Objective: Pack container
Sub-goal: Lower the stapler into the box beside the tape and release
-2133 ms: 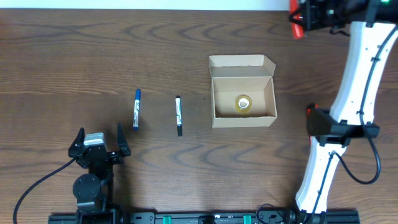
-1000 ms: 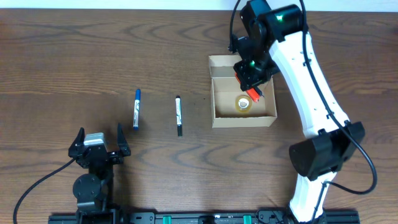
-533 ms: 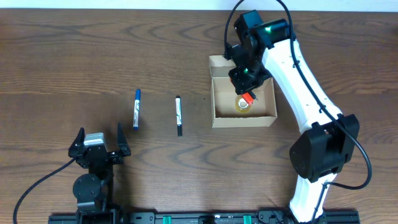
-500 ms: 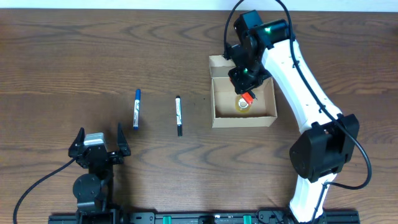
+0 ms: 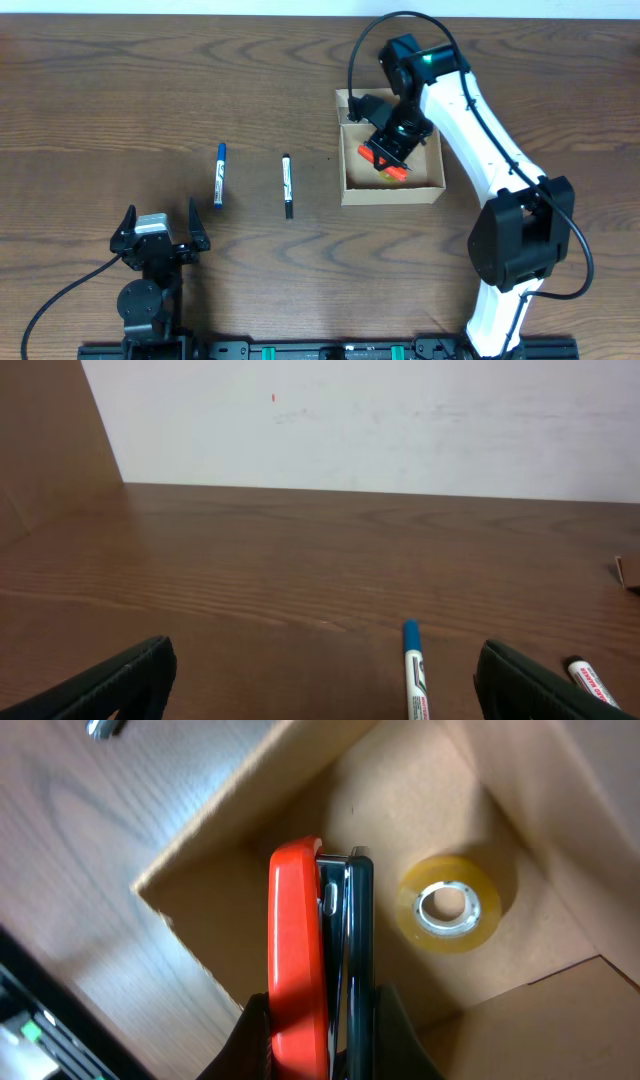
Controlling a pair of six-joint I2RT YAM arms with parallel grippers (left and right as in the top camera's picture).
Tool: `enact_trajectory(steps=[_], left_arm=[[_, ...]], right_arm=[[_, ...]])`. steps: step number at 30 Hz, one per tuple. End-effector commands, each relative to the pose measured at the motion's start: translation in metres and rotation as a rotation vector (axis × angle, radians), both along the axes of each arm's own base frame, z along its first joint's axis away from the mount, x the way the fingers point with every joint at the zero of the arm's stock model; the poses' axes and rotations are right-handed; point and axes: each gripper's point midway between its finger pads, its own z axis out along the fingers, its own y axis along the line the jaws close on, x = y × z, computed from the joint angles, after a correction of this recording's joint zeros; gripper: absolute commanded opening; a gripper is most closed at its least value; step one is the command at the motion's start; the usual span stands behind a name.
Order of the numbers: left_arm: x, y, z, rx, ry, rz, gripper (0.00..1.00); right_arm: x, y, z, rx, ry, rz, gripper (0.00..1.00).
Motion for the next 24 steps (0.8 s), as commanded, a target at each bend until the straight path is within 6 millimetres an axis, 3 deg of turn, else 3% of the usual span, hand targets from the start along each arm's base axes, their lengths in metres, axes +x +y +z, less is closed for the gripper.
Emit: enact_trajectory(steps=[1, 12, 24], left_arm=[[-0.002, 0.002, -0.017, -0.007, 0.056, 0.008, 0.95], [-0.002, 0.002, -0.017, -0.007, 0.056, 0.008, 0.95], [-0.002, 0.002, -0.017, -0.007, 0.056, 0.008, 0.95]], right_arm=[[-0.001, -0.008, -0.002, 0.067, -0.001, 0.105, 0.01], [0.023, -0.032, -0.021, 0.122, -0.082, 0.129, 0.01], [0.016, -0.02, -0.053, 0.112, -0.011, 0.16, 0.01]])
